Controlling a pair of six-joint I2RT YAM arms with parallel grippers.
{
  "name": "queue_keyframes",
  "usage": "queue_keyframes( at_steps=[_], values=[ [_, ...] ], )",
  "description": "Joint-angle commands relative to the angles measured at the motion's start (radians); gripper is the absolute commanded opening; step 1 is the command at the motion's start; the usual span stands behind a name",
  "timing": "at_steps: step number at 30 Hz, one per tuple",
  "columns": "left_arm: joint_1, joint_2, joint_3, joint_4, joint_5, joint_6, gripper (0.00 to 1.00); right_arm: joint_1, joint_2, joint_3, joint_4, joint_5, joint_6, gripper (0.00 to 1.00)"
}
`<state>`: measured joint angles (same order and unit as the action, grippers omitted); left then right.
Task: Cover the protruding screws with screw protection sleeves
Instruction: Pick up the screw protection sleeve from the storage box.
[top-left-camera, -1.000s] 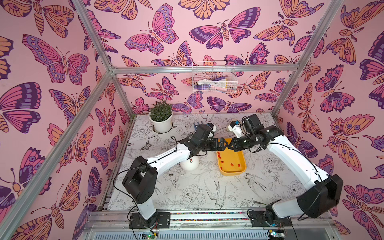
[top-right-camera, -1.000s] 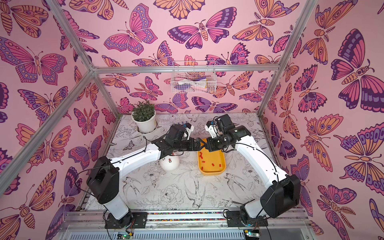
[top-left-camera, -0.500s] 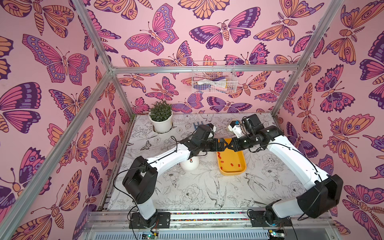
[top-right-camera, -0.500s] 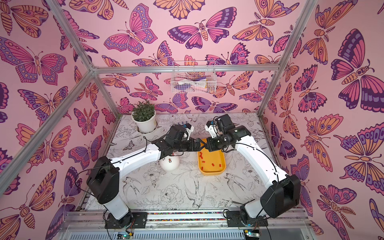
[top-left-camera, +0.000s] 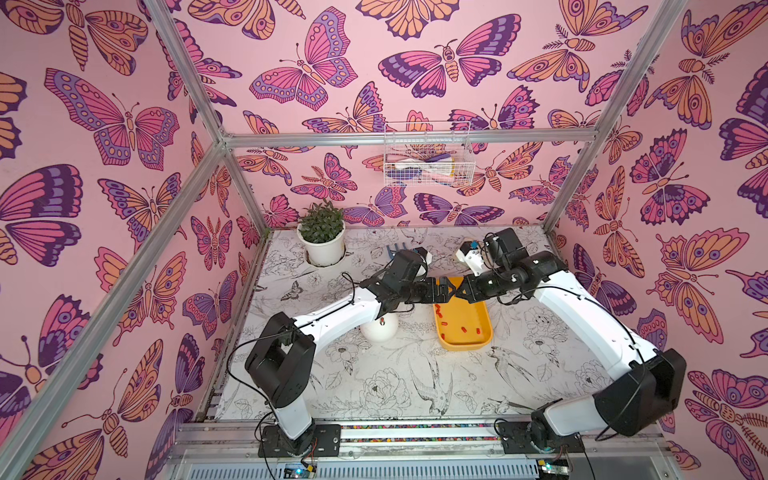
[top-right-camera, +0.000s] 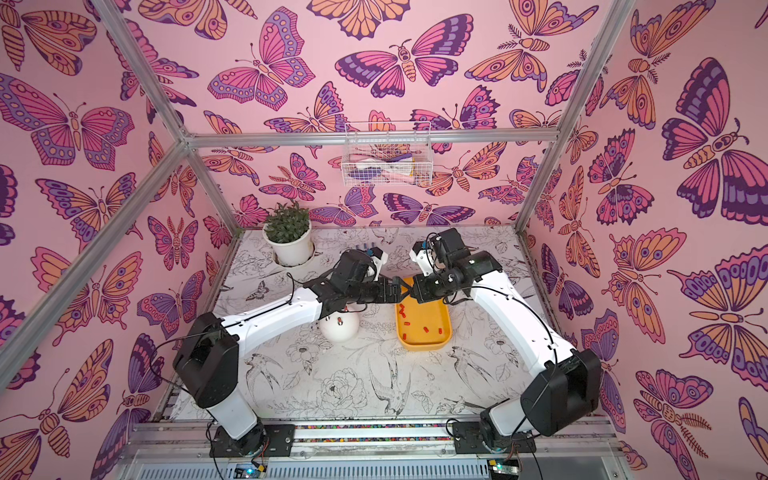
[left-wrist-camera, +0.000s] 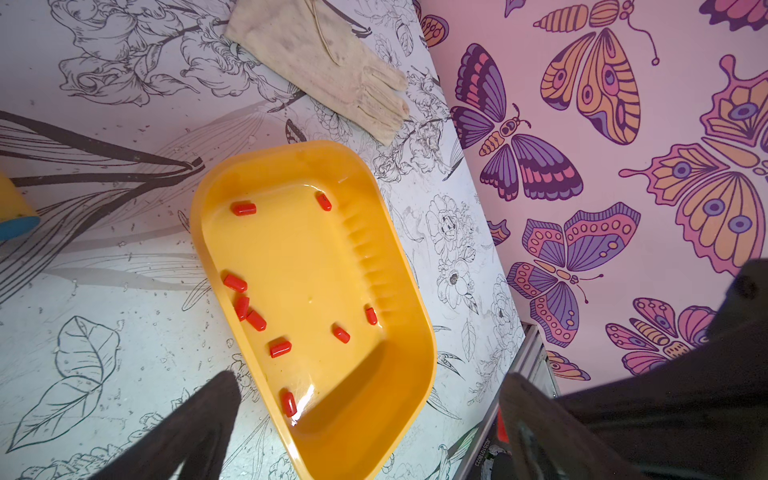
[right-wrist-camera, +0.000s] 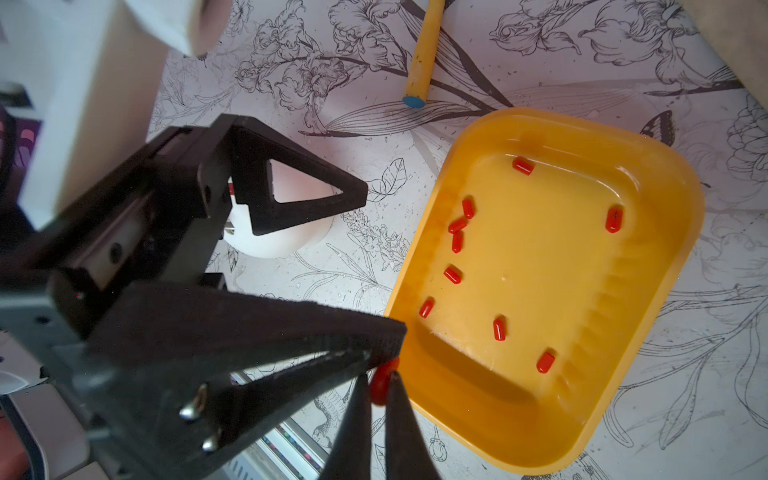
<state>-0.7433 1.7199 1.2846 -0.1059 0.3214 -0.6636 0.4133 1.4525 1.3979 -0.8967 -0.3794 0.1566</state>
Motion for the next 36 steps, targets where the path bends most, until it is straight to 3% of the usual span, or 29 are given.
queue_keyframes(
  at_steps=[1, 17, 26, 36],
  values=[
    [-0.016, -0.009, -0.021, -0.017, 0.015, 0.004, 1.00, -0.005, -0.014, 0.013, 0.035, -0.020, 0.003, 0.10],
    [0.029, -0.067, -0.006, -0.041, -0.076, 0.026, 1.00, -0.005, -0.042, -0.001, 0.023, -0.019, 0.000, 0.10],
    [0.140, -0.174, 0.027, -0.137, -0.099, 0.070, 1.00, -0.003, -0.069, -0.028, 0.035, -0.016, 0.015, 0.10],
    [0.325, -0.419, 0.003, -0.417, -0.073, 0.156, 1.00, 0.065, -0.101, -0.080, 0.081, 0.020, 0.052, 0.10]
  ],
)
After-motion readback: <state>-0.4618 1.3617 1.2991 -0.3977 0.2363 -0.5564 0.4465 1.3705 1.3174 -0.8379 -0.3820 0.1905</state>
